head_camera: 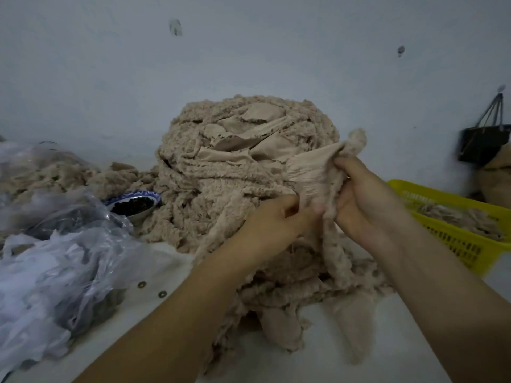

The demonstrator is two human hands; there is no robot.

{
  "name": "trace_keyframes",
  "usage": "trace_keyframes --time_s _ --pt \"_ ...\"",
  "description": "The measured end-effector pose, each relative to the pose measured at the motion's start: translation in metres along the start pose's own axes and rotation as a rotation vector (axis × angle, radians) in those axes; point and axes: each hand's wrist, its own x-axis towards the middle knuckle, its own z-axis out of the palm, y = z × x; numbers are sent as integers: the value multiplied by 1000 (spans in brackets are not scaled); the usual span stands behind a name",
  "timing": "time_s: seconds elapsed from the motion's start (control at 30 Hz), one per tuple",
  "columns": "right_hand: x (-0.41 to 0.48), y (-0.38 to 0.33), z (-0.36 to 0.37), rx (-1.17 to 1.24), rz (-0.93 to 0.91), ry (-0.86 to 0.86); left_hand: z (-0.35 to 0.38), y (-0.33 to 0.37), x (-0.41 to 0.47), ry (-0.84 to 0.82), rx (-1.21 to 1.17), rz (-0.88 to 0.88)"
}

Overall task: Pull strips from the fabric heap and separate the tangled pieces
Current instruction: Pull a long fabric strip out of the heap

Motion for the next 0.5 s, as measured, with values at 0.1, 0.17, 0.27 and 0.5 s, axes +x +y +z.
trace_keyframes --time_s 0.1,0.17,0.27,0.5 --pt "0 -3 1 55 13 53 2 -6 -7 97 -214 -33" --pt "3 -2 -6 128 32 148 -4 -11 -10 87 -389 -78" --pt "8 6 -16 226 78 296 -9 -14 -15 63 -630 -173" --pt "16 17 -32 285 52 299 -14 -22 -24 66 -725 -264"
